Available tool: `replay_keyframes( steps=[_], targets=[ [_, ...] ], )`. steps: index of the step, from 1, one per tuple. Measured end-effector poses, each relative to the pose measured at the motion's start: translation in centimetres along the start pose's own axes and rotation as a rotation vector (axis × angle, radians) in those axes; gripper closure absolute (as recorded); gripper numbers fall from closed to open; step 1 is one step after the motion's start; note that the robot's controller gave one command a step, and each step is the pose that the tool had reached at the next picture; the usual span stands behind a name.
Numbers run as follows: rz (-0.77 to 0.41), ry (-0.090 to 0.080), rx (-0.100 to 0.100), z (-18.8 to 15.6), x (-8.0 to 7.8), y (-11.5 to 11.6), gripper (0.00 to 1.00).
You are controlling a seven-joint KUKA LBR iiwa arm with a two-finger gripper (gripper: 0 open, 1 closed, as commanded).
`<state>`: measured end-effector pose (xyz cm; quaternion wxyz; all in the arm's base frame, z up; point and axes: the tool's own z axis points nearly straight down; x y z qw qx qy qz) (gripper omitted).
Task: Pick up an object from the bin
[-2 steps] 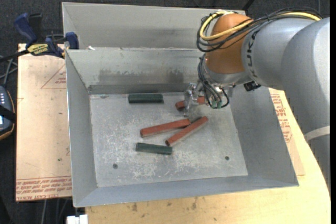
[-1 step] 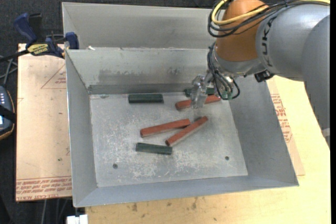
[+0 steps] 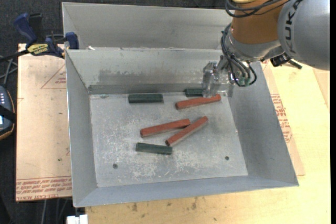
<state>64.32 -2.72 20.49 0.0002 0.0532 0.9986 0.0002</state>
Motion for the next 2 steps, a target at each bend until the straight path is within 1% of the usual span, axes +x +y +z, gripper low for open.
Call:
replay_keyframes(
  steps=[1,2],
  targets=[
    [0.032,-0.006,-0.001,12.12,-1.25,-0.57,0.0],
    [0.039,-0.018,-0.005,12.36,-1.94,-0.51,1.0]
  ],
)
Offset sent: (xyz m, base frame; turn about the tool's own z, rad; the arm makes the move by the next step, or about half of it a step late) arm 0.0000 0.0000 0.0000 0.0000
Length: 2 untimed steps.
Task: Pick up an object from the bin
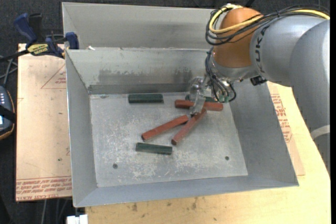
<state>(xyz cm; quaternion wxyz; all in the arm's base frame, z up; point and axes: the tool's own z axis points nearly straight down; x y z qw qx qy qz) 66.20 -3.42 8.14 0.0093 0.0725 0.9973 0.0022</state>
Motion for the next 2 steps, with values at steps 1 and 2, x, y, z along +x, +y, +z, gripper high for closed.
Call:
replay_keyframes(
  steps=[1,2],
  targets=[
    [-0.001,0.005,0.003,0.7,0.3,-0.1,1.0],
    [0.014,0.02,0.004,-3.2,1.4,-1.9,1.0]
  ],
)
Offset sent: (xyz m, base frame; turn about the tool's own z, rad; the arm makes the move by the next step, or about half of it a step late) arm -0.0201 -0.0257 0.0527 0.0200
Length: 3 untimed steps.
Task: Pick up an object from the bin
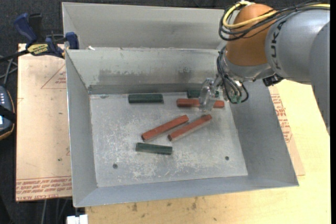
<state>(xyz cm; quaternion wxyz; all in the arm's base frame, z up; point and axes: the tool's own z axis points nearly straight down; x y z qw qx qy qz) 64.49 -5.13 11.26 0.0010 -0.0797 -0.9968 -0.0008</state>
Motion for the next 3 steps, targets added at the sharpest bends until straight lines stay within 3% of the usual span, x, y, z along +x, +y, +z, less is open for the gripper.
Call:
replay_keyframes(
  steps=[1,2,3],
  targets=[
    [-0.116,-0.012,0.001,-0.1,-0.5,1.6,1.0],
    [-0.19,-0.005,0.0,4.1,1.8,0.2,0.0],
    [-0.19,-0.005,0.0,4.1,1.8,0.2,0.0]
  ],
)
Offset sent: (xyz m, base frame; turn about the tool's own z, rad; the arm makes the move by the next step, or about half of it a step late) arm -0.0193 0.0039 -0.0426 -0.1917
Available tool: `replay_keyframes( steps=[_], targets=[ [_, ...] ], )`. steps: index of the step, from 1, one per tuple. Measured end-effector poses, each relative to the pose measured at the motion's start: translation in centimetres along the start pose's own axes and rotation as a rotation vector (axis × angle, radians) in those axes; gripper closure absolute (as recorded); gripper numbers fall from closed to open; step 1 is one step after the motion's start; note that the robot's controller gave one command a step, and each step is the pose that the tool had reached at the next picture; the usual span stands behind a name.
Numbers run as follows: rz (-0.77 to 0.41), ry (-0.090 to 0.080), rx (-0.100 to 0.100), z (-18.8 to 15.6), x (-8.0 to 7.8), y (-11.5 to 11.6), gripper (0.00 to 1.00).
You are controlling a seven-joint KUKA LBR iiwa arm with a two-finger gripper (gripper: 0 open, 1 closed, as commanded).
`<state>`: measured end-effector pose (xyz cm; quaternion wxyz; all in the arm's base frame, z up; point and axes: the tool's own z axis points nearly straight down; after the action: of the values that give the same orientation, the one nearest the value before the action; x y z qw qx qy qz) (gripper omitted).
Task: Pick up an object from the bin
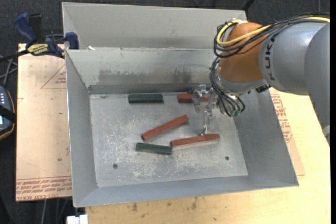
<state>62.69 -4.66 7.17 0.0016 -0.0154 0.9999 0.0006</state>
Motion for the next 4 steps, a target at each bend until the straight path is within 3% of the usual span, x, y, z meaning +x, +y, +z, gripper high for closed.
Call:
replay_keyframes(
  steps=[1,2,3,4],
  targets=[
    [-0.038,0.004,0.0,-1.5,9.0,7.7,1.0],
    [-0.039,0.003,0.0,-1.5,9.0,7.7,0.0],
    [-0.039,0.003,0.0,-1.5,9.0,7.7,0.0],
    [0.002,0.001,-0.002,-0.1,11.5,15.3,1.0]
  ],
)
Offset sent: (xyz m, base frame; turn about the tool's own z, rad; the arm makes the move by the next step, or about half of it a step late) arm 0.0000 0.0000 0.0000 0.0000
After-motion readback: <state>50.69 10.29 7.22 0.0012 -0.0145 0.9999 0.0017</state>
